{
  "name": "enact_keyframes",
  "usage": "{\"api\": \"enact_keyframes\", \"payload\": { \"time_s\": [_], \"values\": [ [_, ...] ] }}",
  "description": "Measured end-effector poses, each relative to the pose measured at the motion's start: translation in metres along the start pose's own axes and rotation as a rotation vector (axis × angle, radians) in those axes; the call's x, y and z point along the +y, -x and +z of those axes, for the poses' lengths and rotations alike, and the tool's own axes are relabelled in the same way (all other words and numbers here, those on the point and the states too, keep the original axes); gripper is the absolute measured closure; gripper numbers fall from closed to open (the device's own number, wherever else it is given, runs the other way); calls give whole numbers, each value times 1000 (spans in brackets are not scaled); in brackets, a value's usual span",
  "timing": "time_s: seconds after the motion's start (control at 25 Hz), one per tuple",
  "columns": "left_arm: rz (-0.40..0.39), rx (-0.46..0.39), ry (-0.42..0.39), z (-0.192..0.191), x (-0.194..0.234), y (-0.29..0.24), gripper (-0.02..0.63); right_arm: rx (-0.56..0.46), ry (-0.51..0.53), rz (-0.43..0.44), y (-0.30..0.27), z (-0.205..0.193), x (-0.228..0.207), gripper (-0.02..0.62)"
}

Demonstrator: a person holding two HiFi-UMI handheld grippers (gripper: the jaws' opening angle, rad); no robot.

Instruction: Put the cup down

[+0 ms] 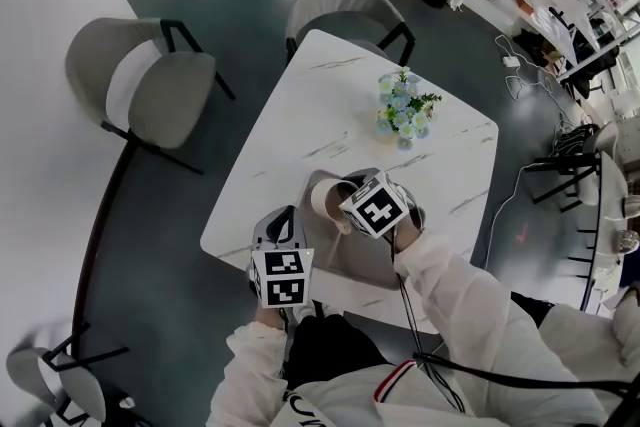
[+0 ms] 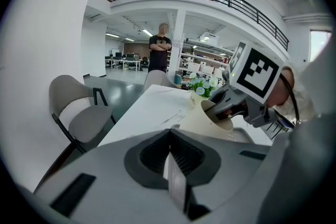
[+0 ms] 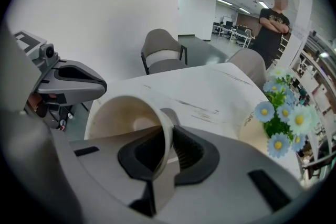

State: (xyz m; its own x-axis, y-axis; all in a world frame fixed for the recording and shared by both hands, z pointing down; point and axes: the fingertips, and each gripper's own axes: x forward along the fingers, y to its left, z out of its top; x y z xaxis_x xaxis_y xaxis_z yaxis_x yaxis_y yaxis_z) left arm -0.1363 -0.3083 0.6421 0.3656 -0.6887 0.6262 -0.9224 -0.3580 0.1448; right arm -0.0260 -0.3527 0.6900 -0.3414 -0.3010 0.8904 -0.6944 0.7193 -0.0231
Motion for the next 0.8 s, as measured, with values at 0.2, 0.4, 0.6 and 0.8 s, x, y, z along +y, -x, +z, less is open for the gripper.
{"api": "enact_keyframes", "payload": {
  "time_s": [0.2,0.4,0.6,0.8],
  "values": [
    [-12,-1,15,-3,-4,-4,597,35,48,6,-8,1,0,555],
    [-13,9,20,-8,-3,-8,597,75,86,14,-14,3,3,555],
    [-12,19,30,-13,-3,-11,597,101,114,24,-22,3,5,555],
    [-8,24,40,-17,-1,-10,597,121,121,46,-25,5,10,555]
  ]
}}
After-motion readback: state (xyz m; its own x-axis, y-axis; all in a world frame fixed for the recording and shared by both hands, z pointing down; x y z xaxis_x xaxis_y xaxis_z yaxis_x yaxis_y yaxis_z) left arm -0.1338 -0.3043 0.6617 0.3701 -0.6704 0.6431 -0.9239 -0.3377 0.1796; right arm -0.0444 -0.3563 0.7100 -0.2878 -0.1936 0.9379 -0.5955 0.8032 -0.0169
